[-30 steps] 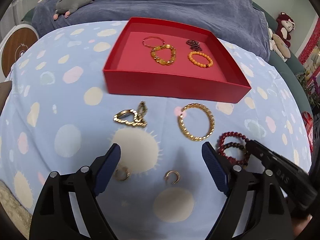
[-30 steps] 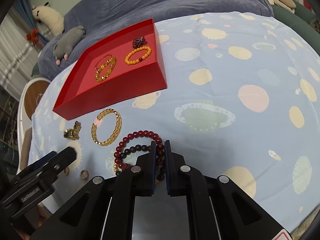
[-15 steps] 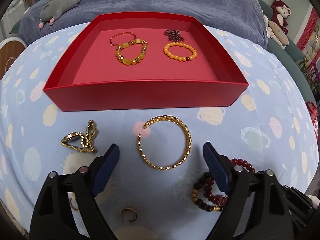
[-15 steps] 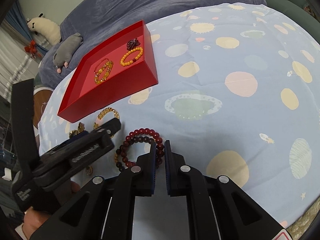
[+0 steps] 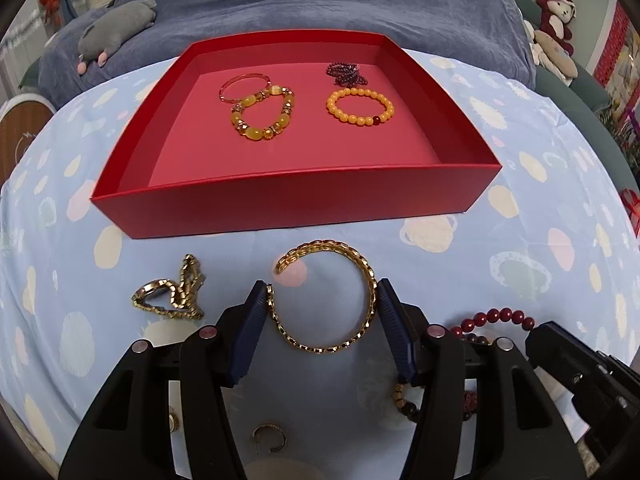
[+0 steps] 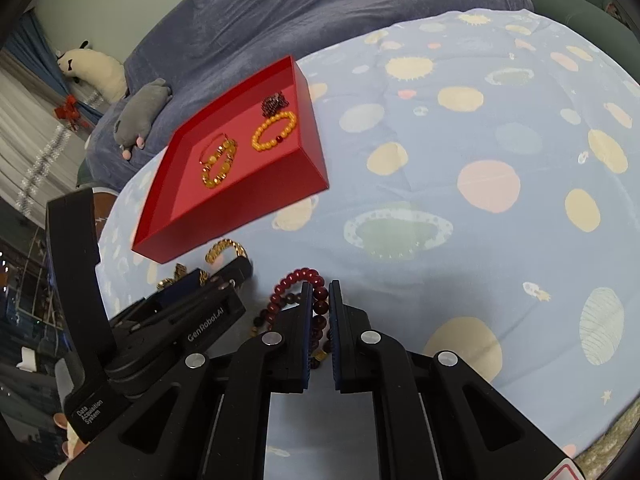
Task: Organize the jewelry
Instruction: 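Carry the gold bangle and red bracelet into the red box and open both grippers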
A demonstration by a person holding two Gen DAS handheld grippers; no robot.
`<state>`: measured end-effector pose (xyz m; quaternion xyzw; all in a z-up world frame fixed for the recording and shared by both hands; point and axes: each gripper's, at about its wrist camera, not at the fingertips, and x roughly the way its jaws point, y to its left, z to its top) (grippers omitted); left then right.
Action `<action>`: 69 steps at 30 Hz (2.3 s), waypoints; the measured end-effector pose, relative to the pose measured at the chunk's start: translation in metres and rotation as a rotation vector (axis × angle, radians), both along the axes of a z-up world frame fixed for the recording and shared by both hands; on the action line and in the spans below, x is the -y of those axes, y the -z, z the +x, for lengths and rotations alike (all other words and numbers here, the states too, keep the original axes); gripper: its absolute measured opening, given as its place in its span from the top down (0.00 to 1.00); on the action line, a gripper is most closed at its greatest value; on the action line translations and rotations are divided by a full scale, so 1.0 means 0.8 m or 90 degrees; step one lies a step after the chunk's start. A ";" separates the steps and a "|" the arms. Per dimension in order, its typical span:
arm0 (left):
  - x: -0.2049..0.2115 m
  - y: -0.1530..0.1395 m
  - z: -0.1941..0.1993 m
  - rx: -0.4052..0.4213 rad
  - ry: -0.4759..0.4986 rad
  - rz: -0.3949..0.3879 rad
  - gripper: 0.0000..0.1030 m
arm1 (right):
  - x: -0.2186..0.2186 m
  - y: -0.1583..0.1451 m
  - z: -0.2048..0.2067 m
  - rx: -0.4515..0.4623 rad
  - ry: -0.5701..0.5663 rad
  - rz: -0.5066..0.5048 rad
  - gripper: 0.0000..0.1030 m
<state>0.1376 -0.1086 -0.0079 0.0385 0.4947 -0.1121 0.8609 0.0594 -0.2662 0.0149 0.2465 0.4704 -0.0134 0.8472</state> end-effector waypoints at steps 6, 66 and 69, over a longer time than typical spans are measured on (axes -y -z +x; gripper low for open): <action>-0.024 -0.041 -0.006 0.014 -0.006 -0.035 0.49 | -0.002 -0.043 0.012 0.043 -0.012 -0.005 0.93; -0.064 -0.100 0.062 0.052 -0.035 -0.079 0.48 | -0.005 -0.101 0.091 0.120 -0.062 -0.079 0.93; -0.060 -0.101 0.081 0.060 -0.033 -0.066 0.48 | -0.020 -0.124 0.119 0.145 -0.084 -0.062 0.93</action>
